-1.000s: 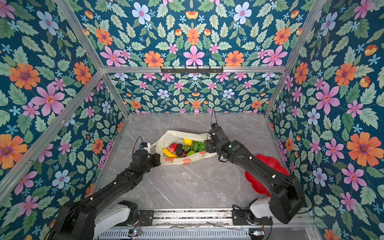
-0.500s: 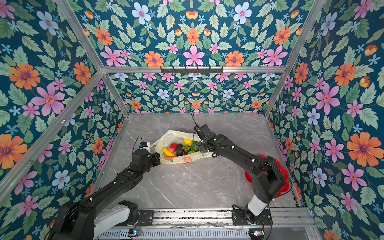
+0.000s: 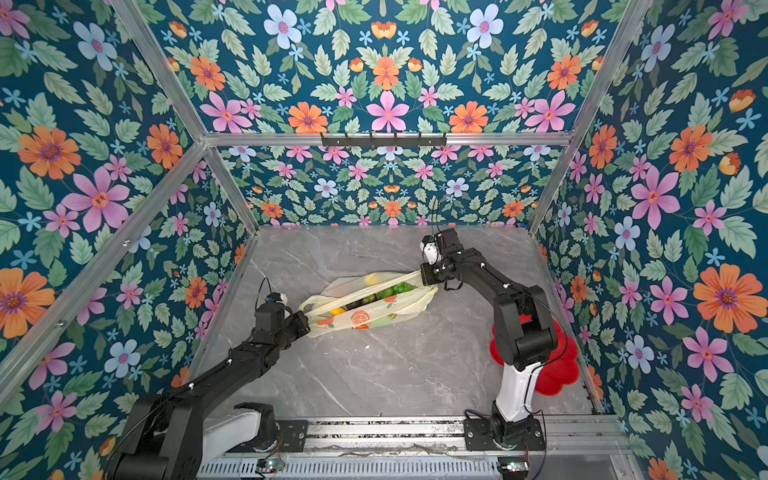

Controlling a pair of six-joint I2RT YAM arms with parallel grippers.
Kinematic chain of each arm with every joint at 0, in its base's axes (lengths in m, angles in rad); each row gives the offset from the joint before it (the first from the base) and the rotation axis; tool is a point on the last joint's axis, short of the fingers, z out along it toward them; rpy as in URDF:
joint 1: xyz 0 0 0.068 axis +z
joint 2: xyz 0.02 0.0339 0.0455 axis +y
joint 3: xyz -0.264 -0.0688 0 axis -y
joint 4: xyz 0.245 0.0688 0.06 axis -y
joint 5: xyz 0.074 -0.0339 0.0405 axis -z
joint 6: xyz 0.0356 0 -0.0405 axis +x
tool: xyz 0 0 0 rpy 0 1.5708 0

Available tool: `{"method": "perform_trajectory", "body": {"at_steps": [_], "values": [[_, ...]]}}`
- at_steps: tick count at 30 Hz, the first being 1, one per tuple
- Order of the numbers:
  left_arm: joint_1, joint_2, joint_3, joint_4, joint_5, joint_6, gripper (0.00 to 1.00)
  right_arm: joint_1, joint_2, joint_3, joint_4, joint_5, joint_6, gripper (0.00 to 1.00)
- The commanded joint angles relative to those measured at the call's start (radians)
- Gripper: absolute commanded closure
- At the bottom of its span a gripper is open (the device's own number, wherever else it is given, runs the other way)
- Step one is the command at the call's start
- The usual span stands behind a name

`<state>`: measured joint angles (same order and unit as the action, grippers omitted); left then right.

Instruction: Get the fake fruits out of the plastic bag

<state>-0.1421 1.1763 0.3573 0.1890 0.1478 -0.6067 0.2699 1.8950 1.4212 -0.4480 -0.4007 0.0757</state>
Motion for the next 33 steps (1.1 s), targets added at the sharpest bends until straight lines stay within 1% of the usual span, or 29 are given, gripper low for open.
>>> {"method": "perform_trajectory", "body": {"at_steps": [1,2,4,7,9,11,12,13,15,16,18,19,20,21,23,25,27,29,31,32,33], "values": [[0.004,0.035,0.019,0.007,0.063,0.014,1.0,-0.021,0.024,0.015,0.031,-0.179,0.128,1.0],[-0.007,0.034,0.031,-0.003,0.065,0.026,1.0,-0.017,0.02,0.013,0.041,-0.194,0.136,1.0],[-0.049,0.018,0.061,-0.049,0.029,0.062,1.0,0.001,-0.005,0.002,0.071,-0.199,0.15,1.0],[-0.114,-0.019,0.088,-0.095,-0.017,0.095,0.93,0.032,-0.034,0.02,0.066,-0.167,0.152,1.0],[-0.158,-0.024,0.104,-0.122,-0.05,0.105,0.93,0.046,-0.037,0.048,0.046,-0.127,0.153,1.0],[-0.194,-0.014,0.114,-0.131,-0.065,0.111,0.96,0.055,-0.033,0.077,0.025,-0.08,0.167,1.0],[-0.211,-0.006,0.118,-0.131,-0.066,0.114,0.98,0.054,-0.029,0.092,0.014,-0.049,0.181,0.96],[-0.225,0.004,0.121,-0.132,-0.067,0.111,0.99,0.054,-0.027,0.104,-0.005,-0.015,0.195,0.83],[-0.254,0.015,0.127,-0.135,-0.077,0.11,0.99,0.058,-0.04,0.107,-0.03,0.045,0.212,0.61],[-0.27,0.016,0.13,-0.143,-0.089,0.11,0.98,0.062,-0.058,0.1,-0.043,0.093,0.222,0.5],[-0.294,0.013,0.135,-0.165,-0.117,0.11,0.96,0.075,-0.095,0.077,-0.073,0.192,0.236,0.34],[-0.302,0.005,0.134,-0.177,-0.127,0.107,0.95,0.083,-0.121,0.062,-0.09,0.25,0.249,0.29],[-0.304,-0.002,0.131,-0.184,-0.132,0.103,0.94,0.091,-0.148,0.046,-0.108,0.302,0.264,0.25],[-0.304,-0.013,0.125,-0.188,-0.136,0.098,0.9,0.107,-0.183,0.022,-0.12,0.363,0.28,0.23],[-0.304,-0.032,0.119,-0.211,-0.158,0.085,0.77,0.156,-0.278,-0.038,-0.118,0.482,0.311,0.2],[-0.304,-0.053,0.137,-0.286,-0.232,0.059,0.59,0.232,-0.361,-0.099,-0.11,0.611,0.35,0.19],[-0.304,-0.077,0.17,-0.369,-0.299,0.047,0.43,0.309,-0.412,-0.134,-0.113,0.713,0.373,0.19],[-0.304,-0.107,0.219,-0.463,-0.382,0.034,0.32,0.386,-0.429,-0.146,-0.133,0.807,0.398,0.18],[-0.3,-0.132,0.286,-0.587,-0.48,-0.016,0.16,0.45,-0.423,-0.147,-0.156,0.882,0.423,0.18],[-0.295,-0.14,0.319,-0.632,-0.502,-0.022,0.11,0.469,-0.412,-0.145,-0.168,0.911,0.439,0.18],[-0.291,-0.149,0.351,-0.655,-0.504,-0.008,0.1,0.484,-0.402,-0.143,-0.178,0.925,0.457,0.17]]}}
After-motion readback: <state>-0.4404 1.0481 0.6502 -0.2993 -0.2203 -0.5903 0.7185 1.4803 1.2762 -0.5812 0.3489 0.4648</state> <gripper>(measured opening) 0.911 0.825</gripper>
